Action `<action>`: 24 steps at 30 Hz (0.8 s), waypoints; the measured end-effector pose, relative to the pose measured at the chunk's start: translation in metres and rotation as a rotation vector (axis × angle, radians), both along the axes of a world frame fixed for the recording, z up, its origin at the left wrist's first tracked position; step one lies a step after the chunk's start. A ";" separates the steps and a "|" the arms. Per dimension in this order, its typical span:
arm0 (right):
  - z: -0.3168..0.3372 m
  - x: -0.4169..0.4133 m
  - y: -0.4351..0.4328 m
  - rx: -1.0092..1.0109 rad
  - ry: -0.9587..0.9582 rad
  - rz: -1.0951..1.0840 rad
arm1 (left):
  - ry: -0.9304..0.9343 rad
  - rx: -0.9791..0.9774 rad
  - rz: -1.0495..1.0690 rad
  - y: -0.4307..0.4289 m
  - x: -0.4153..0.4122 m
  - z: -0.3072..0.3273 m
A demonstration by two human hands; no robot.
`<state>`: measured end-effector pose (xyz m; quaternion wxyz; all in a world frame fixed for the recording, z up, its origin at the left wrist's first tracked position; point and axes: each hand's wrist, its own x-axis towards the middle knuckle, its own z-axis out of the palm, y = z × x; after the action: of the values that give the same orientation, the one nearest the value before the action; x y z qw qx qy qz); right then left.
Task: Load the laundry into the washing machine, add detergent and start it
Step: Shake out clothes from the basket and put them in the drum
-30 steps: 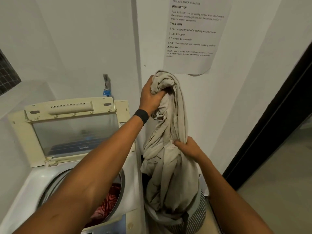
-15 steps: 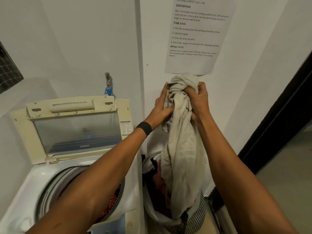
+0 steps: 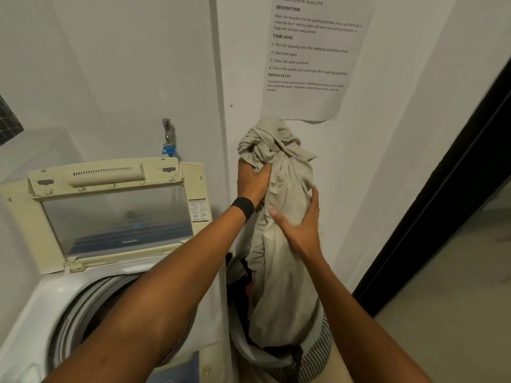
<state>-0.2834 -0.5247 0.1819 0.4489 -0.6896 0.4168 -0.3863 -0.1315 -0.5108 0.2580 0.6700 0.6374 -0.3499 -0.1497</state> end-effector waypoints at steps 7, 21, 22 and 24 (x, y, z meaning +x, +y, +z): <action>-0.014 -0.020 -0.016 0.007 0.157 0.097 | -0.114 0.080 0.094 0.004 0.028 0.003; 0.109 0.020 -0.053 -0.069 -0.373 -0.083 | -0.166 0.144 -0.456 0.050 0.000 0.007; 0.113 0.022 -0.054 -0.030 -0.400 -0.103 | -0.135 0.141 -0.505 0.050 -0.002 0.008; 0.115 0.022 -0.059 0.054 -0.449 -0.104 | -0.119 0.162 -0.565 0.049 -0.005 0.010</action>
<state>-0.2610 -0.5838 0.2967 0.5280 -0.5519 0.3516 -0.5413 -0.1362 -0.4616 0.2684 0.5273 0.5738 -0.5389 -0.3200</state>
